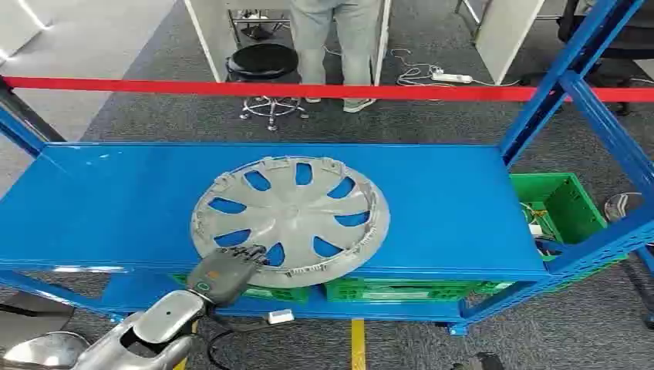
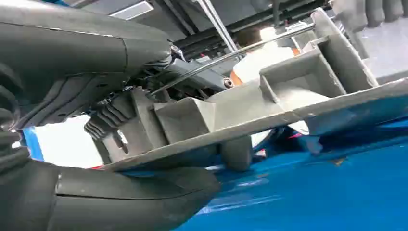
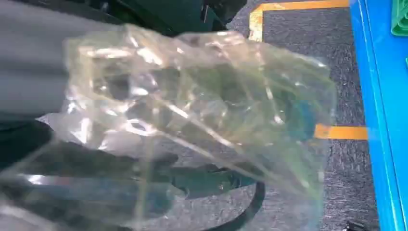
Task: Take the parts from the cabinet and place them on the table.
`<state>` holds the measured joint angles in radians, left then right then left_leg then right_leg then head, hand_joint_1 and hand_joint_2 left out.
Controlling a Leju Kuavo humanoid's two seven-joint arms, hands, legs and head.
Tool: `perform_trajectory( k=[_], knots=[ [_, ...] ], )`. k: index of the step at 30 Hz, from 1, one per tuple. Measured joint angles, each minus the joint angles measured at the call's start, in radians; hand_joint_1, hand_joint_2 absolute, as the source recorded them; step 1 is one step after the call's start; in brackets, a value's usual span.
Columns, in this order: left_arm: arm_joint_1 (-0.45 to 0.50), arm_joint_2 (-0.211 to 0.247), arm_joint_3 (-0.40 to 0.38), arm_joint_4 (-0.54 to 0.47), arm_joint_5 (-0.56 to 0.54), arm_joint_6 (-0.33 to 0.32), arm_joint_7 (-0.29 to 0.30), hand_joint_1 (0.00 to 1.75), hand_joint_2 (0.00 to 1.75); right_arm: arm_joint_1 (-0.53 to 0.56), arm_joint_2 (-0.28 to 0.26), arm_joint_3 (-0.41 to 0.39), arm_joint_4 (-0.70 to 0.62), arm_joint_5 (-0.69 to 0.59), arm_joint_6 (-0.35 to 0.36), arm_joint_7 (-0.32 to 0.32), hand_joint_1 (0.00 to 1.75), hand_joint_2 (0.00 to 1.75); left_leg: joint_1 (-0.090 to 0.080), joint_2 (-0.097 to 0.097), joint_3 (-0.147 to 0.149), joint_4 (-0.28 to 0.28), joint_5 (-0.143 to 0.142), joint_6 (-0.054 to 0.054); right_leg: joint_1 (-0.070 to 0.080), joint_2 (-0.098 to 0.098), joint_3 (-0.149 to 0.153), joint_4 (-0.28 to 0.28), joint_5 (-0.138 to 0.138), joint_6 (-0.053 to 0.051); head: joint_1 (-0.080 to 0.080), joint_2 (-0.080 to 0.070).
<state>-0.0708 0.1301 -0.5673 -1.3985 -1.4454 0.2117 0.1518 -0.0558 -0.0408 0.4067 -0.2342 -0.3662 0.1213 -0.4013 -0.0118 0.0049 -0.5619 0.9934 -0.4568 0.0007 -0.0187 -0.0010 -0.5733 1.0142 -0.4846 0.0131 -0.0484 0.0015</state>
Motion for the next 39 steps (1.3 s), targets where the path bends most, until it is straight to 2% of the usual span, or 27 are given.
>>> perform_trajectory(
  k=[4,9,13,15,16,18,20,27,36,39],
  knots=[
    [0.003,-0.001,0.005,0.0,-0.002,0.024,-0.016,1.75,1.75,0.001,0.0,0.0,0.0,0.008,-0.002,-0.002,0.0,0.0,0.0,0.0,0.0,0.0,0.0,0.0,0.0,0.0,0.0,0.0,0.0,0.0,0.0,0.0],
    [0.026,0.0,0.008,-0.031,0.038,0.096,-0.076,1.75,1.75,0.005,0.0,-0.01,0.0,0.016,-0.007,-0.014,0.0,0.0,0.0,0.0,-0.001,0.0,0.0,0.0,0.0,0.0,-0.001,0.0,0.0,0.0,0.0,0.0],
    [0.062,0.001,0.008,-0.107,0.106,0.192,-0.142,1.75,1.75,0.008,0.0,-0.019,0.0,0.016,-0.012,-0.024,0.0,0.0,0.0,0.0,-0.002,0.0,0.0,0.0,0.0,0.0,-0.002,0.0,0.0,0.0,0.0,0.0],
    [0.092,0.005,0.016,-0.159,0.212,0.295,-0.21,1.75,1.75,0.011,0.002,-0.028,0.0,0.013,-0.022,-0.036,0.0,0.0,0.0,0.0,-0.003,0.0,-0.001,0.0,0.0,0.001,-0.004,0.0,0.0,0.0,0.0,0.0],
    [0.11,0.006,0.026,-0.194,0.278,0.323,-0.248,1.75,1.75,0.015,0.007,-0.034,0.0,0.011,-0.032,-0.041,0.0,0.0,0.0,0.0,-0.003,0.0,-0.001,0.0,0.0,0.001,-0.004,0.0,0.0,0.0,0.0,0.0],
    [0.139,0.008,0.048,-0.26,0.386,0.33,-0.311,1.75,1.75,0.024,0.018,-0.046,0.0,0.007,-0.049,-0.05,0.0,0.0,0.0,0.0,-0.003,0.0,-0.002,0.001,0.0,0.0,-0.004,0.0,-0.001,-0.001,0.0,0.0],
    [0.158,0.01,0.059,-0.294,0.409,0.33,-0.329,1.75,1.75,0.028,0.024,-0.052,0.001,0.007,-0.052,-0.052,0.0,0.0,0.0,0.0,-0.003,0.0,-0.002,0.001,0.0,0.0,-0.004,0.0,-0.001,-0.001,0.0,0.0],
    [0.188,0.013,0.077,-0.352,0.416,0.329,-0.341,1.75,1.75,0.028,0.034,-0.066,0.002,0.007,-0.055,-0.053,0.0,0.0,0.0,0.0,-0.003,0.0,-0.002,0.001,0.0,0.0,-0.004,0.0,-0.001,-0.001,0.0,0.0],
    [0.194,0.016,0.08,-0.367,0.417,0.329,-0.343,1.75,1.75,0.028,0.036,-0.074,0.003,0.007,-0.055,-0.053,0.0,0.0,0.0,0.0,-0.003,0.0,-0.002,0.001,0.0,0.0,-0.004,0.0,-0.001,-0.001,0.0,0.0],
    [0.195,0.016,0.082,-0.367,0.457,0.33,-0.374,1.75,1.75,0.028,0.036,-0.074,0.003,0.008,-0.055,-0.055,0.0,0.0,0.0,0.0,-0.004,0.0,-0.002,0.001,0.0,0.0,-0.004,0.0,-0.001,-0.001,0.0,0.0]
  ],
)
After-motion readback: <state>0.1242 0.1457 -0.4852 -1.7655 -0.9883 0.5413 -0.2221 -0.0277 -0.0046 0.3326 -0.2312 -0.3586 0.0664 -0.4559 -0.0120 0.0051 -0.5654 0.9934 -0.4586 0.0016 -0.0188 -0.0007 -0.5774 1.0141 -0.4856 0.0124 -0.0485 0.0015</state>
